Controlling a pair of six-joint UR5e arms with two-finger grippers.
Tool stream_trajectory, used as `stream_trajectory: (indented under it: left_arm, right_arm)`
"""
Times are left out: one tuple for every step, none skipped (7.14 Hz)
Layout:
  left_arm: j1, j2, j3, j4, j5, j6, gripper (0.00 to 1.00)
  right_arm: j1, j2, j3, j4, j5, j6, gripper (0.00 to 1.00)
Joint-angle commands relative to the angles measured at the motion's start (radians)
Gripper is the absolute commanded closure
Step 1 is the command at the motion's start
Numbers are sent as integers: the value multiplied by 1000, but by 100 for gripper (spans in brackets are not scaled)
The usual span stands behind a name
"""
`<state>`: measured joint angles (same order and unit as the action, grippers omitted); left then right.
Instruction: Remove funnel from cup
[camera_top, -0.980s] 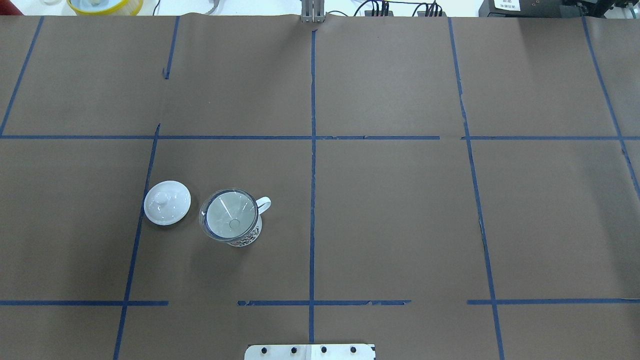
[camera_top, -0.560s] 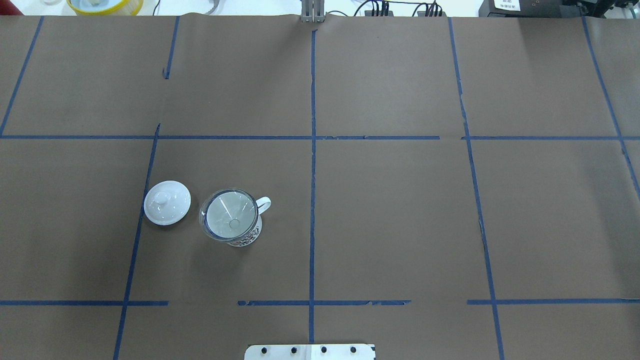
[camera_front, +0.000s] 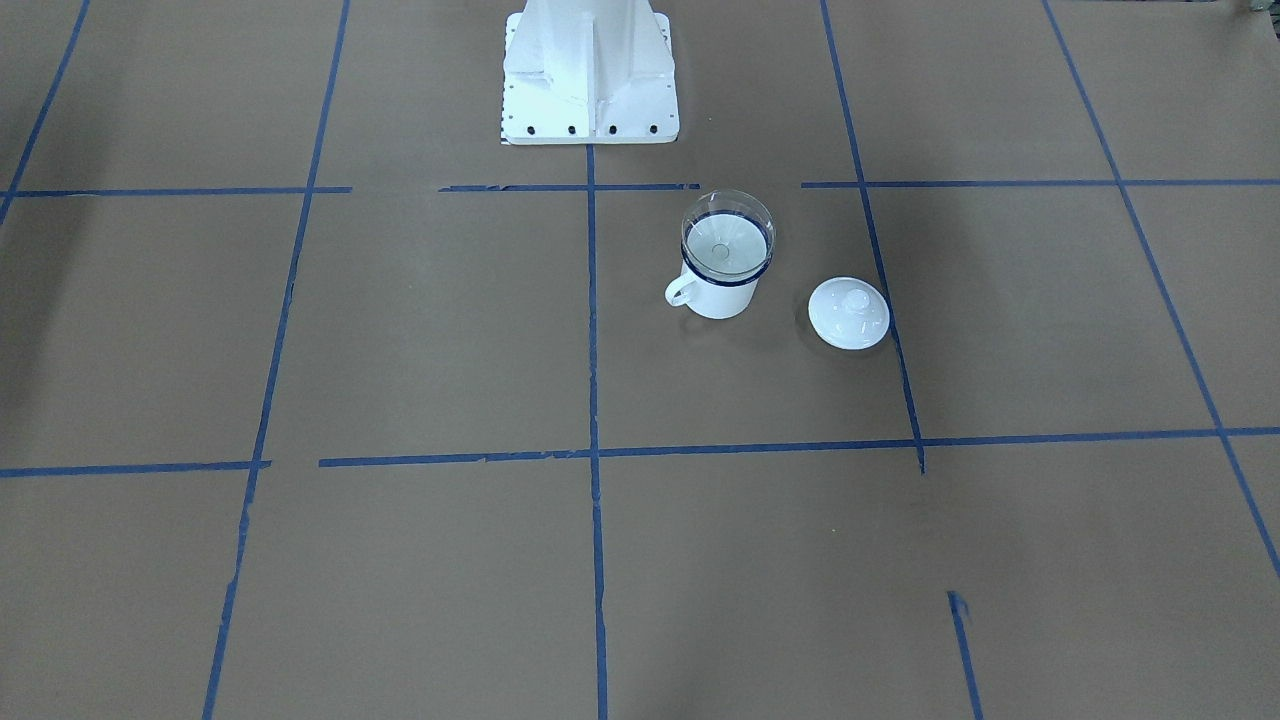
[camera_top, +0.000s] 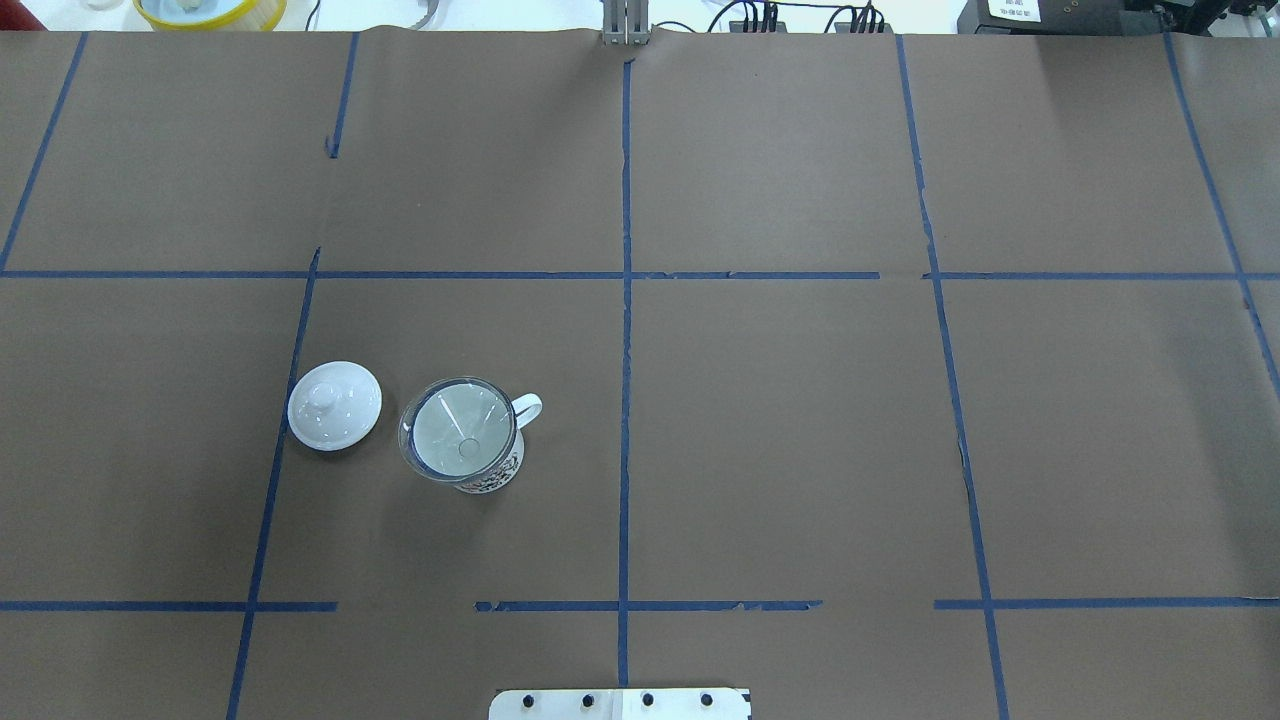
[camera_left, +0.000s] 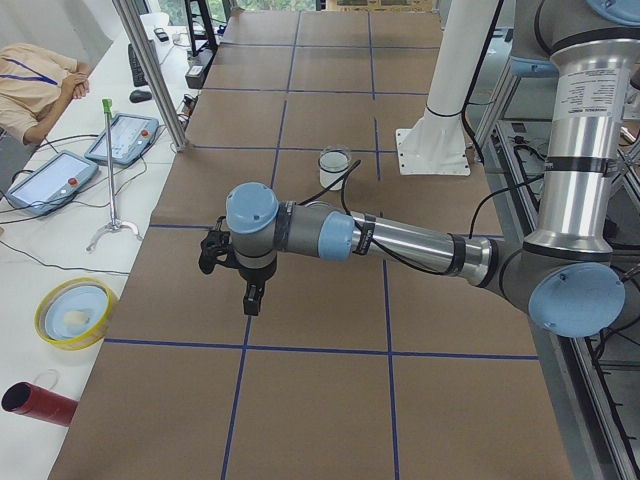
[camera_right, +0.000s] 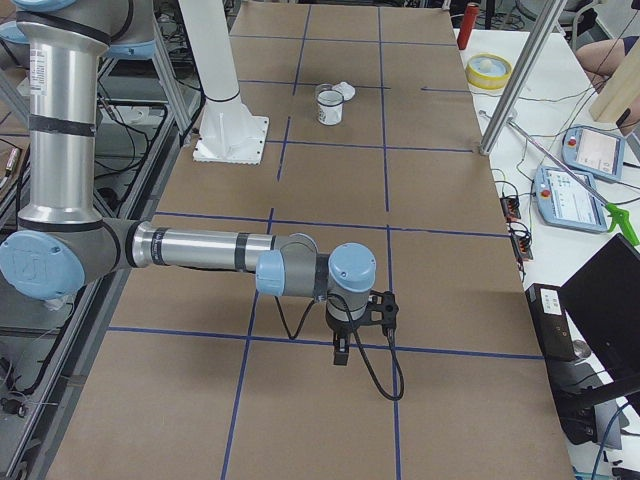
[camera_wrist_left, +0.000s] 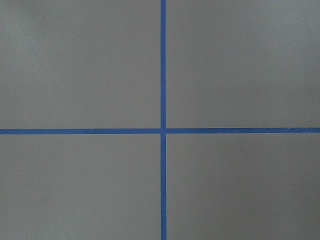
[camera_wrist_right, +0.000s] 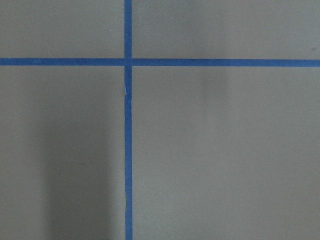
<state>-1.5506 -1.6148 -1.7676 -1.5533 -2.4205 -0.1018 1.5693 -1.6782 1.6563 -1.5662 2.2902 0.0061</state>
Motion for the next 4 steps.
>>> stream_trajectory:
  left_arm:
    - [212, -37, -120, -63, -5, -383, 0]
    - [295, -125, -128, -62, 32, -570, 0]
    - [437, -199, -163, -56, 141, -737, 0]
    - [484, -252, -164, -50, 170, -828, 0]
  right_arm:
    - [0, 0, 0, 0, 0, 0, 0]
    - [0, 0, 0, 0, 0, 0, 0]
    - [0, 0, 0, 0, 0, 0, 0]
    - [0, 0, 0, 0, 0, 0, 0]
